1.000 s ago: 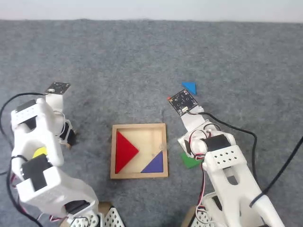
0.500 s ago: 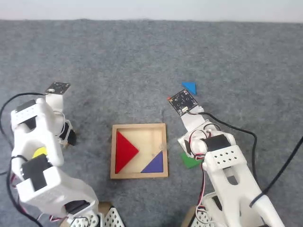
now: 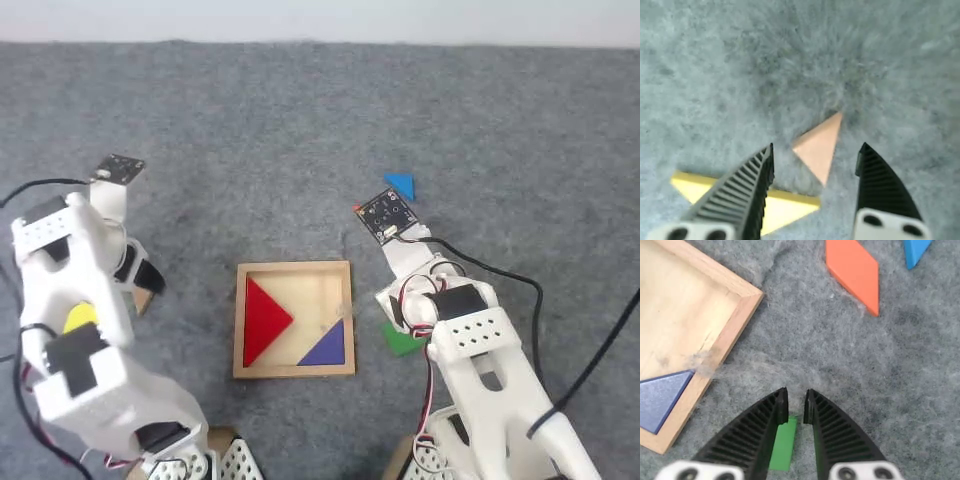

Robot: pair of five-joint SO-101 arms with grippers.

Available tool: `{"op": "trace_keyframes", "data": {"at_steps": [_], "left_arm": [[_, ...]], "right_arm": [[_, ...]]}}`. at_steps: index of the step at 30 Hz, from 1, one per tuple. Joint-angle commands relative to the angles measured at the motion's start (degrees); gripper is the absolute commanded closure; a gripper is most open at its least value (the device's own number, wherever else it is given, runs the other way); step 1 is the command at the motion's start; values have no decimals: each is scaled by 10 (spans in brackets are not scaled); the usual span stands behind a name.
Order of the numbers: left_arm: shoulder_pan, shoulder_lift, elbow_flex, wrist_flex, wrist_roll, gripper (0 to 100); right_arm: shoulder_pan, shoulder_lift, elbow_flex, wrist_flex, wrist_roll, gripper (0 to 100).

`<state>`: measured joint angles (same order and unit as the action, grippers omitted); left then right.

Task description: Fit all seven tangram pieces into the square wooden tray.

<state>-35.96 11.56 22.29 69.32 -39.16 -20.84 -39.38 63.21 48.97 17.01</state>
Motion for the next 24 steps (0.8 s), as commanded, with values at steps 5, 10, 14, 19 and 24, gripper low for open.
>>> {"op": "trace_keyframes", "data": {"at_steps": [5, 10, 14, 19, 24], "left_arm": [[1, 83, -39, -18, -3, 739], [5, 83, -39, -18, -4, 803], [5, 83, -39, -16, -6, 818], [5, 83, -40, -15, -6, 820], [5, 83, -40, -15, -7, 858]], "right_arm": [[11, -26, -7, -7, -1, 923], [11, -26, -7, -7, -1, 923], [11, -26, -7, -8, -1, 923], [11, -26, -7, -8, -1, 923], [11, -26, -7, -8, -1, 923]]}}
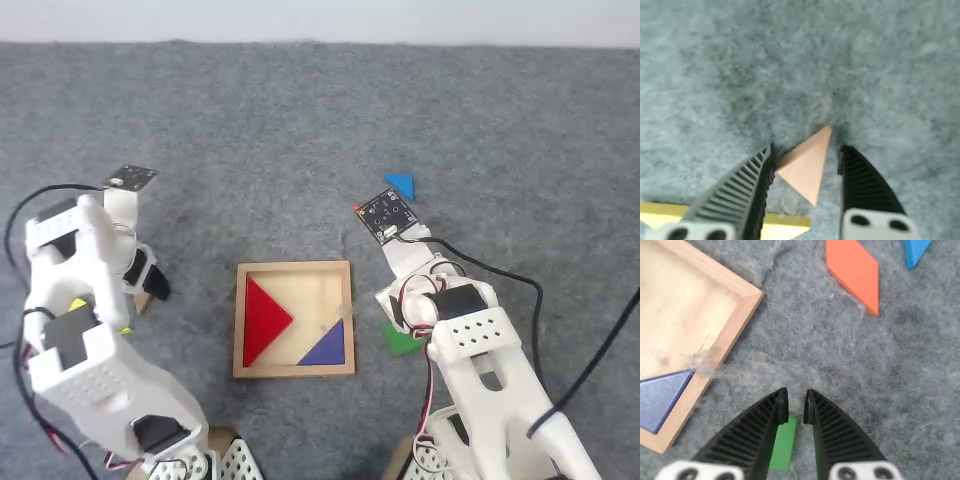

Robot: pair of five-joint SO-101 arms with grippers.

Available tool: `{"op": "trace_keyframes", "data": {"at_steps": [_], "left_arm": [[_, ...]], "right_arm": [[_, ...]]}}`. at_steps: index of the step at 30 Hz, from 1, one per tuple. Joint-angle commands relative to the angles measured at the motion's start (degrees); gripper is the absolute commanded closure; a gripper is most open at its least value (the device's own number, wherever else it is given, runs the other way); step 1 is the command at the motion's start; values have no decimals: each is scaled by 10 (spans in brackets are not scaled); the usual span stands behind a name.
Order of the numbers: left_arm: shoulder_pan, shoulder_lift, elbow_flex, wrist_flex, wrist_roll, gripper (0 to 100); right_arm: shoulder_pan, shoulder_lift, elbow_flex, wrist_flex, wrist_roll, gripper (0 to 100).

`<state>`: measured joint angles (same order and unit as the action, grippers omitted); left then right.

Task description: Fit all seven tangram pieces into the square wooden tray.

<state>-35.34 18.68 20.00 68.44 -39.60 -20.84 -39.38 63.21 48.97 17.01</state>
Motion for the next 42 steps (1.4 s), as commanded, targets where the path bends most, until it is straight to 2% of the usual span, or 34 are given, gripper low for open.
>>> {"op": "trace_keyframes", "data": {"at_steps": [1, 13, 17, 24, 28, 33, 38, 42], "left_arm": [[-1, 11, -17, -6, -3, 868], [-2, 0, -14, 6, -2, 878], [-1, -55, -6, 33, -2, 914], [0, -151, 63, 25, -3, 912], [15, -195, 73, 61, -3, 913], [81, -279, 74, 118, -10, 913], [194, -375, 116, 172, -98, 913], [313, -473, 237, 132, -103, 913]], "right_arm": [[11, -26, -7, -8, -1, 923], [11, -26, -7, -7, -1, 923], [11, -26, -7, -7, -1, 923], [11, -26, -7, -6, -2, 923], [11, -26, -7, -6, -2, 923], [11, -26, -7, -6, -2, 923], [12, -26, -9, -5, -2, 923], [17, -26, -11, -4, -4, 923]]}}
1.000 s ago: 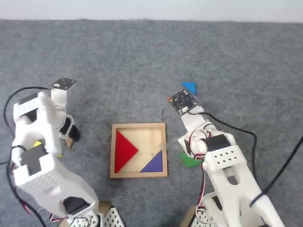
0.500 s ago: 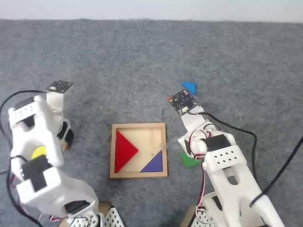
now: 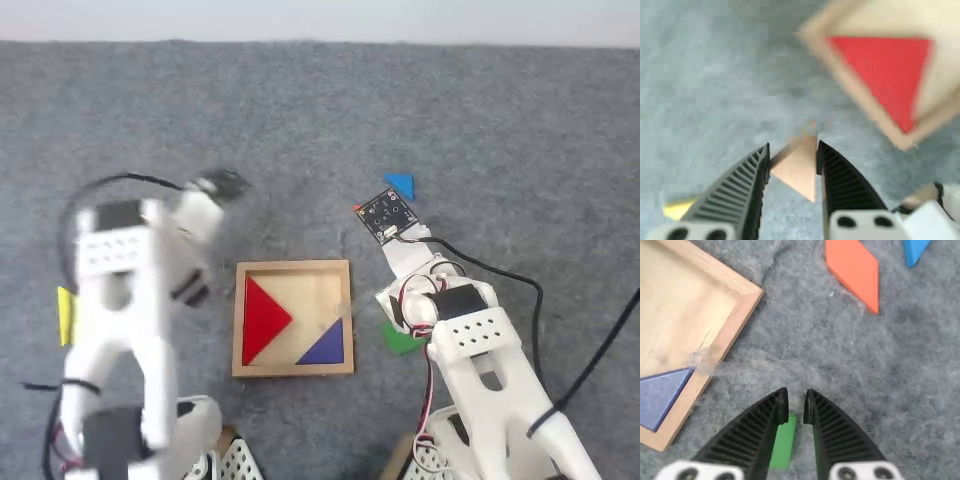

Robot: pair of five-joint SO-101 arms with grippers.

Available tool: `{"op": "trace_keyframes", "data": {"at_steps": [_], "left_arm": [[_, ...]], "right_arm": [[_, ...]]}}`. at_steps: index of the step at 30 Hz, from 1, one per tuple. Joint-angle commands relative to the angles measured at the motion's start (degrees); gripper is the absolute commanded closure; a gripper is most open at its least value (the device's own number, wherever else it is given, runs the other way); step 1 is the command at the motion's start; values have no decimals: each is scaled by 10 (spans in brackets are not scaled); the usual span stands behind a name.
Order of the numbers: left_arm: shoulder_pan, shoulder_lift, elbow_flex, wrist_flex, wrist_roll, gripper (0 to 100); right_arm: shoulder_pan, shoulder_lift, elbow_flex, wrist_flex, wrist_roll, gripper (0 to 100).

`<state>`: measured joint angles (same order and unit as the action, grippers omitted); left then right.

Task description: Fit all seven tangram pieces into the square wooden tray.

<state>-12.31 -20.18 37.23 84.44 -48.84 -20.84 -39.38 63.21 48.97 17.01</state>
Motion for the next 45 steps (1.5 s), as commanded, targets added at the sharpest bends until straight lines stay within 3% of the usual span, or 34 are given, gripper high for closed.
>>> {"op": "trace_keyframes", "data": {"at_steps": [1, 6, 9, 17, 25, 32, 37, 42, 45], "left_arm": [[113, -107, 102, -56, -11, 913], [257, -196, 249, -130, -46, 912], [292, -218, 273, -135, -45, 912], [292, -217, 289, -186, 0, 827], [292, -217, 289, -185, 4, 828], [291, -222, 298, -185, 4, 825], [202, -223, 228, -156, 62, 826], [64, -222, 157, -164, 225, 826], [-4, -217, 168, -199, 302, 835]], "right_arm": [[22, -26, -11, -4, -4, 923], [39, -41, -11, -4, -4, 923], [39, -69, -4, 3, -4, 923], [40, -161, 31, 8, -4, 923], [111, -187, 25, 8, -58, 923], [116, -187, 25, 8, -61, 923], [116, -186, 24, 9, -76, 924], [111, -186, 4, 40, -76, 992], [54, -185, -4, 58, -40, 988]]}}
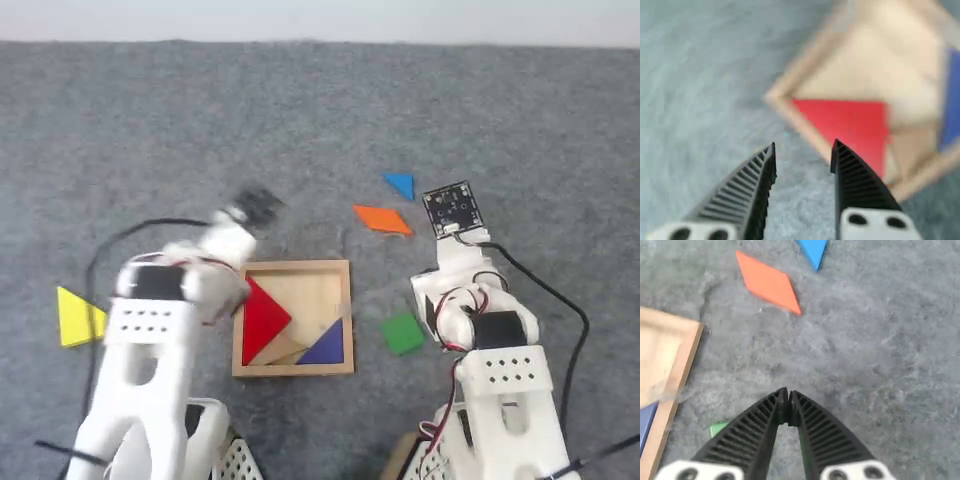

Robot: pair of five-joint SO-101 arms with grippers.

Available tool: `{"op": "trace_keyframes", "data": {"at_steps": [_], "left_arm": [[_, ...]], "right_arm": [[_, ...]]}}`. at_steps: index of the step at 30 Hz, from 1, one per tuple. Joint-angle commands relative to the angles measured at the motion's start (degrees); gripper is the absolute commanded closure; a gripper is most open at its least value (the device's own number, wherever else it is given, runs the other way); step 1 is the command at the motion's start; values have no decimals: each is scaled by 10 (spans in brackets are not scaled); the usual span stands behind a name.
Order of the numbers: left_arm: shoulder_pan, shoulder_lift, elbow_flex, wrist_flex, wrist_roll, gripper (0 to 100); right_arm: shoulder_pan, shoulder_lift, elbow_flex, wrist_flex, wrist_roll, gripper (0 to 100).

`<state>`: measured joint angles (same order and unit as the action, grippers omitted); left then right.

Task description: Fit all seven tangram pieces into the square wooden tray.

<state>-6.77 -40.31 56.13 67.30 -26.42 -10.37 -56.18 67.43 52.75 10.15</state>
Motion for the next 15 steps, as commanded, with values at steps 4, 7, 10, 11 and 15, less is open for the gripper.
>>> {"op": "trace_keyframes", "data": {"at_steps": [4, 7, 10, 11, 15], "left_arm": [[-131, 4, 28, -98, 112, 950], [-156, 28, 71, -158, 93, 985], [-179, 58, 108, -224, 84, 986], [-186, 66, 104, -225, 84, 986], [-196, 96, 78, -221, 86, 986]], "right_arm": [[-175, -6, -47, 27, 69, 992], [-251, 36, -48, -15, 113, 992], [-302, 112, -67, -51, 106, 992], [-313, 145, -80, -58, 103, 992], [-343, 295, -160, -82, 98, 992]]}}
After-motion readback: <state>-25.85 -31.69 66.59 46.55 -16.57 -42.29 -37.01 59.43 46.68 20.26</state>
